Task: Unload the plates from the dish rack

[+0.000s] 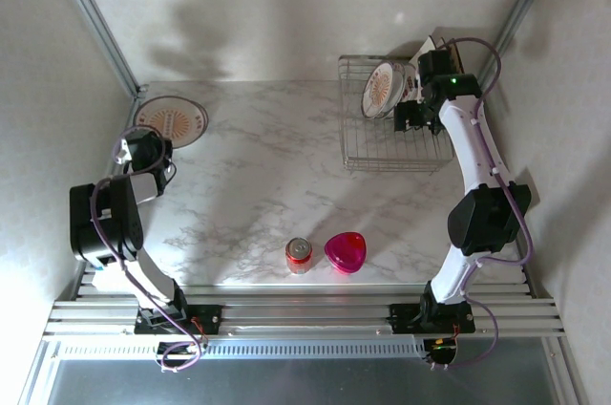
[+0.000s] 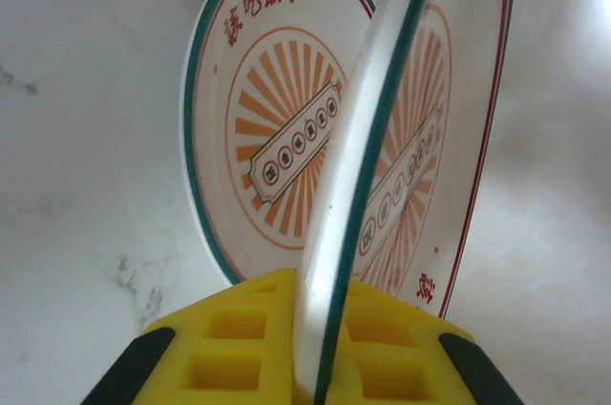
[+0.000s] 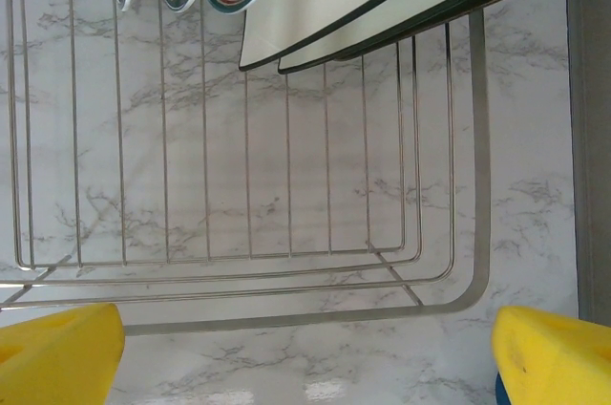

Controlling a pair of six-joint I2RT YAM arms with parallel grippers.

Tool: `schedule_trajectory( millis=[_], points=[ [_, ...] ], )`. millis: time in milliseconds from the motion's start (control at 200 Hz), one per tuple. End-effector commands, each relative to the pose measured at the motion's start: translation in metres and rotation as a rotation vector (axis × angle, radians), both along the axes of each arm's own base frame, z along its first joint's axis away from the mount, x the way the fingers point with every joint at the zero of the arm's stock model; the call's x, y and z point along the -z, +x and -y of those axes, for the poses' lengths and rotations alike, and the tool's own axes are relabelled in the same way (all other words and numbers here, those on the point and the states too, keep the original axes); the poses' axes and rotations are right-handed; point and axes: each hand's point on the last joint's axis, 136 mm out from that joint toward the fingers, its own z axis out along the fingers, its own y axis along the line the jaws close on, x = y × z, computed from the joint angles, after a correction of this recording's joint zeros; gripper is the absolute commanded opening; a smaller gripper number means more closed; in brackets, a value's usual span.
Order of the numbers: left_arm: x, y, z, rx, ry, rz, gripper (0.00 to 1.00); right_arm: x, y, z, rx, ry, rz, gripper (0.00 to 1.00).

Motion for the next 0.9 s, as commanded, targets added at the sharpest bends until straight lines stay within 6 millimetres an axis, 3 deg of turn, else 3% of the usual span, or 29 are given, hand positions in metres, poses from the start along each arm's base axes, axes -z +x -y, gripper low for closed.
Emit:
schedule_trajectory(
  millis=[0, 380, 891],
  points=[
    [-0.038, 0.025, -0.010, -0.008, 0.019, 0.140, 0.00, 0.005, 0.001, 0.000, -0.009, -0.010, -0.018, 0.99],
    [-0.017, 0.045, -0.015, -0.008, -0.006, 0.109, 0.00, 0.008, 0.005, -0.002, -0.010, -0.005, -0.032, 0.99],
    [0.002, 0.049, -0.018, -0.010, 0.004, 0.033, 0.00, 0.012, 0.007, -0.006, -0.020, 0.002, -0.036, 0.99]
  ],
)
